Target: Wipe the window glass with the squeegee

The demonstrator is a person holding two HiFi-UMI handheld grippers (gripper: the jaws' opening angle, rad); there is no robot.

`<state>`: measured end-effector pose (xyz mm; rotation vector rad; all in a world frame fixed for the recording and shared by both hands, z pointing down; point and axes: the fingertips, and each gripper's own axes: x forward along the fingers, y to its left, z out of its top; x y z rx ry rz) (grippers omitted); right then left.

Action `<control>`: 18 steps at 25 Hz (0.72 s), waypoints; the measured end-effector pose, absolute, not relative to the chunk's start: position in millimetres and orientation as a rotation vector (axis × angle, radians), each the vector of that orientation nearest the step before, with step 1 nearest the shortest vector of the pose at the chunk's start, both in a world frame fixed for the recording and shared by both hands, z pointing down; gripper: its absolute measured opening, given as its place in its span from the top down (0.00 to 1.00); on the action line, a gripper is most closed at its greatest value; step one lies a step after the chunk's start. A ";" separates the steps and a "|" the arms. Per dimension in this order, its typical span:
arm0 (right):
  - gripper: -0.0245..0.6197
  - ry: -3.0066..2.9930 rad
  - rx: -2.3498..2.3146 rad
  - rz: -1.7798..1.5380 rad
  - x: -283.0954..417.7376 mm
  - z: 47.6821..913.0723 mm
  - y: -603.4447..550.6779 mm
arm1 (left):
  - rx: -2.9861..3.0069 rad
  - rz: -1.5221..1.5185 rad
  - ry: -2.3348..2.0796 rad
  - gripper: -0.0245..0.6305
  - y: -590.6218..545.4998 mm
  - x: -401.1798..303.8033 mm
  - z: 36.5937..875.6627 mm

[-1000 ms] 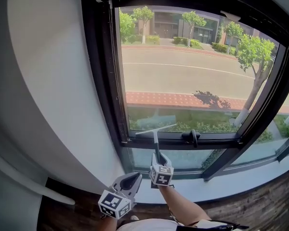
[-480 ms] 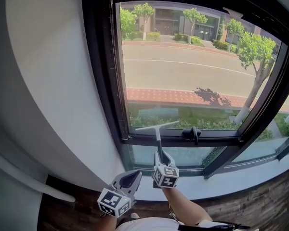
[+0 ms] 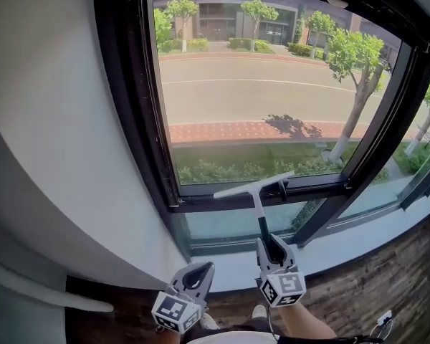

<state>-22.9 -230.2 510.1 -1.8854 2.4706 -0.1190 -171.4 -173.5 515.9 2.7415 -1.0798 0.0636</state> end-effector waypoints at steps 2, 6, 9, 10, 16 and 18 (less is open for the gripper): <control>0.81 2.459 -1.934 -0.124 -16.2 514.8 -210.9 | 2.751 0.069 -1.009 0.93 -167.0 -165.9 525.2; 0.81 2.431 -2.007 -0.111 -2.8 522.2 -182.4 | 2.800 0.082 -0.929 0.93 -161.3 -156.7 531.2; 0.81 2.435 -2.012 -0.097 10.1 518.3 -166.9 | 2.804 0.071 -0.948 0.93 -150.5 -153.8 527.0; 0.81 2.434 -2.005 -0.098 14.9 515.0 -160.7 | 2.796 0.074 -0.963 0.93 -145.5 -153.8 527.3; 0.81 2.413 -1.955 -0.052 66.4 500.5 -113.3 | 2.766 0.091 -1.054 0.93 -109.1 -125.4 523.2; 0.81 2.412 -1.945 -0.057 90.3 498.5 -93.0 | 2.764 0.100 -1.070 0.93 -91.2 -104.2 522.4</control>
